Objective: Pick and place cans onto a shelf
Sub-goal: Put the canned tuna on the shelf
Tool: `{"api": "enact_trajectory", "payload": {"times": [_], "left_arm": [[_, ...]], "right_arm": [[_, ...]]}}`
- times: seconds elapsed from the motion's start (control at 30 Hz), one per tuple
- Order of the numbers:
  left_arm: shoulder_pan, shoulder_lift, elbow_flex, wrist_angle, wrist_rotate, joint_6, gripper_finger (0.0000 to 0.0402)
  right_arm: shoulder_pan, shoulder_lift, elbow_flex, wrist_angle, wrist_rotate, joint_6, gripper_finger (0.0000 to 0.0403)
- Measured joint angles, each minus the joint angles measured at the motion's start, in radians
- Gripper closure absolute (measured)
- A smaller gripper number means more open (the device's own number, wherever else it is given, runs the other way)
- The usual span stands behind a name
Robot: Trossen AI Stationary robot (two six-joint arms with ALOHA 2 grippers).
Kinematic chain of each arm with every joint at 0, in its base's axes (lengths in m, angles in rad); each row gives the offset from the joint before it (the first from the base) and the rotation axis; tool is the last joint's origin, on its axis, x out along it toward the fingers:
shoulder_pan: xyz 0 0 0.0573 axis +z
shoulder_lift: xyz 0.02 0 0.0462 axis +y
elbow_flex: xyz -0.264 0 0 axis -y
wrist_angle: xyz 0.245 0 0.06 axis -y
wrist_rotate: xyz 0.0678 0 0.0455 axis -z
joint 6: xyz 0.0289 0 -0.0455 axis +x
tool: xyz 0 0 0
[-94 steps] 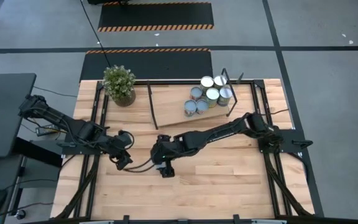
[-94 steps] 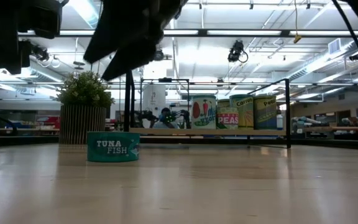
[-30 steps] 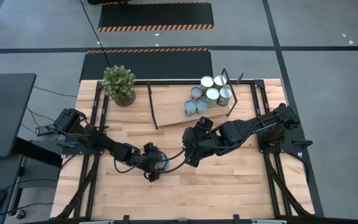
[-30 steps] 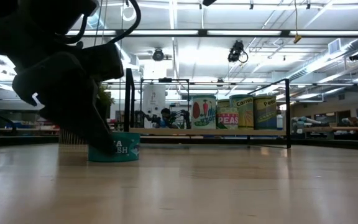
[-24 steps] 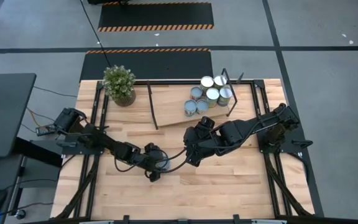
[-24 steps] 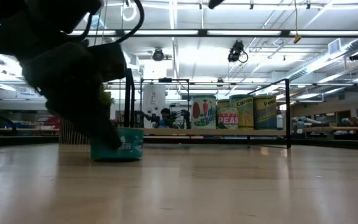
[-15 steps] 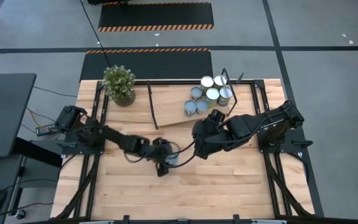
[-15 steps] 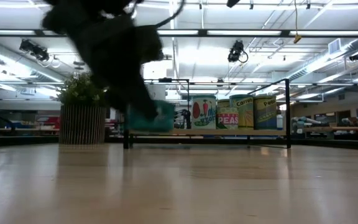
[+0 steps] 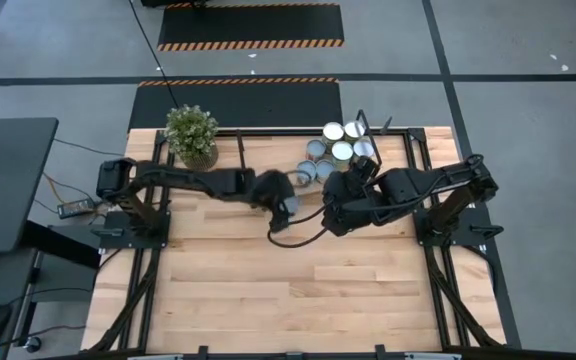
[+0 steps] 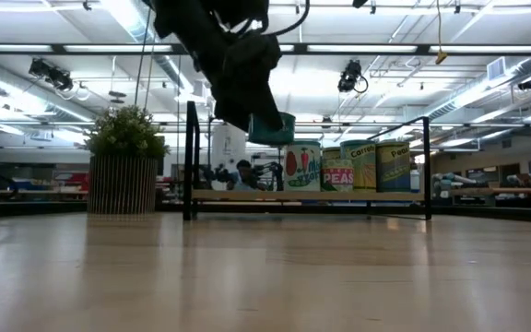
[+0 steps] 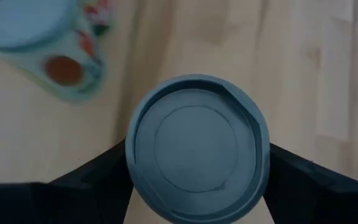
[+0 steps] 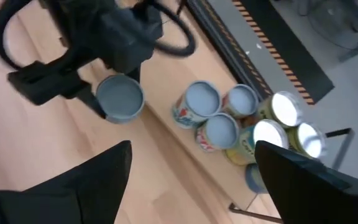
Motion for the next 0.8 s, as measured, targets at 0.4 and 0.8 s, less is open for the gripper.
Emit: {"api": "enact_trajectory", "payload": {"times": [0.4, 0.8], "left_arm": [[0.196, 0.087, -0.006, -0.001, 0.067, 0.178, 0.0109], [0.212, 0.147, -0.005, 0.039, 0.017, 0.319, 0.0108]], "right_arm": [[0.0, -0.011, 0.0, -0.02, 0.063, 0.052, 0.0055], [-0.006, -0.011, 0.0, 0.01, 0.063, 0.1, 0.0055]]}}
